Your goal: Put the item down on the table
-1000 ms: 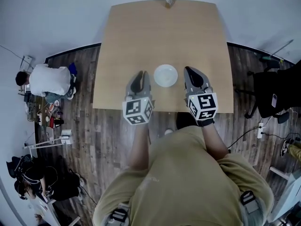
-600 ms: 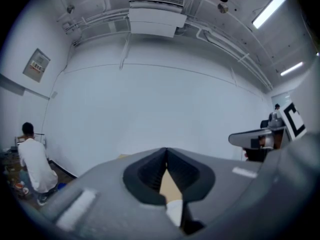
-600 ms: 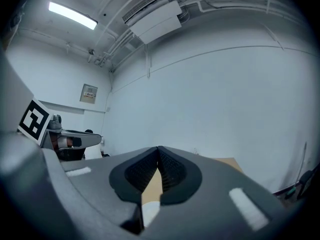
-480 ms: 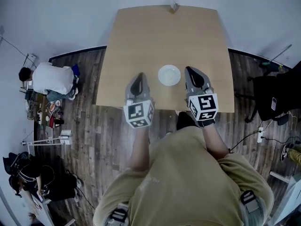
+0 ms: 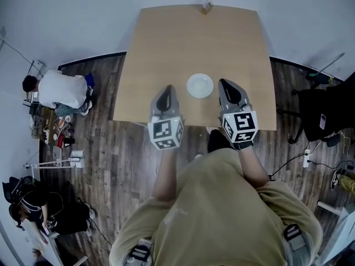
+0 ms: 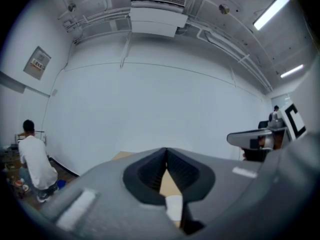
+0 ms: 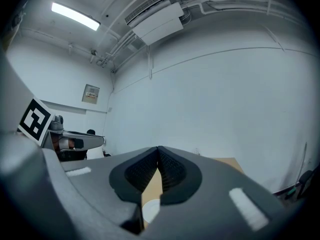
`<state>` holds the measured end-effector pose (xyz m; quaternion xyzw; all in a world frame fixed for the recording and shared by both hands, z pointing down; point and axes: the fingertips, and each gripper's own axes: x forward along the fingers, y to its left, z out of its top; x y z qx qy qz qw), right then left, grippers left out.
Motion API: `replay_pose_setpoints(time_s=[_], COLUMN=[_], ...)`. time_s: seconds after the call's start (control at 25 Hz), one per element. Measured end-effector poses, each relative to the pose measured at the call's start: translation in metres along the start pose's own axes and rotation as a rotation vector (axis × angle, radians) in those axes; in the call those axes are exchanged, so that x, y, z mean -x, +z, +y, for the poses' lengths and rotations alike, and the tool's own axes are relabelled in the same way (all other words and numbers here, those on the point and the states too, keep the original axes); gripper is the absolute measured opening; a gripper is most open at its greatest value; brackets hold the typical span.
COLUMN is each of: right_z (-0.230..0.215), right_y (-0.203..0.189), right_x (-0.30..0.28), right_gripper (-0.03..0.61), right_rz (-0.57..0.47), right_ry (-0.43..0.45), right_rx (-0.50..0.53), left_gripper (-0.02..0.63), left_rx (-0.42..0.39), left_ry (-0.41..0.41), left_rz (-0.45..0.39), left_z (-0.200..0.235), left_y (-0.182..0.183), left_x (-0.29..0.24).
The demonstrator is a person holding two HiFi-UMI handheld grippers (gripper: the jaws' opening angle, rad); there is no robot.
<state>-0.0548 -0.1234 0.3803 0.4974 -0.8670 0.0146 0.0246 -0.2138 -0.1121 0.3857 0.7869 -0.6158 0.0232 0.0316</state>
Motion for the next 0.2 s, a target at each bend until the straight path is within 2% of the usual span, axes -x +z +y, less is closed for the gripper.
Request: replay_pose_setpoints(time_s=[0.2], right_z=[-0.009], right_y=[-0.005], right_x=[-0.009], right_gripper=[0.006], right_rz=[0.008], right_ry=[0.003], right_rx=[-0.001], left_gripper=[0.003], left_rx=[0.001], left_ry=[-0.006], left_rz=[0.011], left_z=[-0.004], left_y=[-0.004], left_x=[-0.016])
